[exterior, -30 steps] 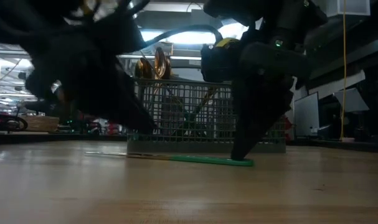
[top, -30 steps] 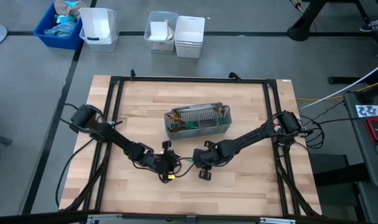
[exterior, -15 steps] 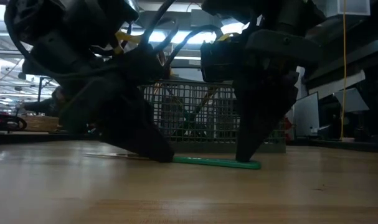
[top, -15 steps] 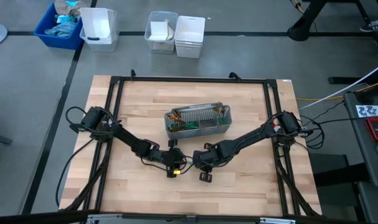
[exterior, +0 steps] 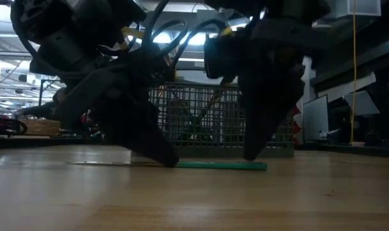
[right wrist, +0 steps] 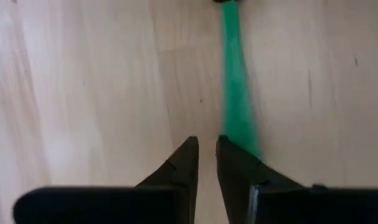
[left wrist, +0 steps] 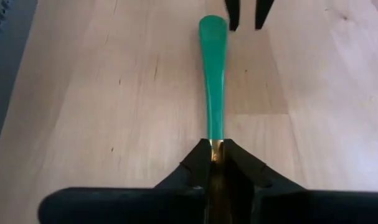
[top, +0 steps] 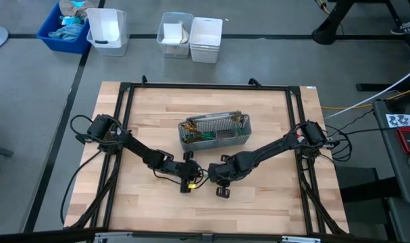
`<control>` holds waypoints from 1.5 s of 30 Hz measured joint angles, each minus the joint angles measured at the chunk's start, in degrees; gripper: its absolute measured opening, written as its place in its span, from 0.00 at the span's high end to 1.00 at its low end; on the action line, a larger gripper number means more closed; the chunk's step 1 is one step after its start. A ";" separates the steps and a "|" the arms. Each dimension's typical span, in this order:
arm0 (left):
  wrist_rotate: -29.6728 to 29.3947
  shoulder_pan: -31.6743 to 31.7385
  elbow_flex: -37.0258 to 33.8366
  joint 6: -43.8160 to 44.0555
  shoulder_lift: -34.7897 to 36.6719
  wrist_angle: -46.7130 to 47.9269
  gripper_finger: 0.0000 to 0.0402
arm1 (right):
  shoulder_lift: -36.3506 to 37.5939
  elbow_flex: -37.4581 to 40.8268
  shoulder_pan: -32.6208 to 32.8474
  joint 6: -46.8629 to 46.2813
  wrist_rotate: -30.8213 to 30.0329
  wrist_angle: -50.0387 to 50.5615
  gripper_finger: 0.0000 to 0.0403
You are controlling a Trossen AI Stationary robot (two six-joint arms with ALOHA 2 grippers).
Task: Sort silverware
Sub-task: Put the green knife in the gray silverware basket
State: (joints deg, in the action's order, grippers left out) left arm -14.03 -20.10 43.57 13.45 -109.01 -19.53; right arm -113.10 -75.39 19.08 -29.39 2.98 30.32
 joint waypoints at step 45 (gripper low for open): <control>1.39 -0.07 -0.22 4.10 -0.22 -4.10 0.99 | -3.53 -1.98 0.08 4.39 -8.37 6.87 0.60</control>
State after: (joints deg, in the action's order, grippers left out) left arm -12.63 -20.16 43.35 17.55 -109.23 -23.63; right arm -116.63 -77.37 19.16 -24.99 -5.39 37.20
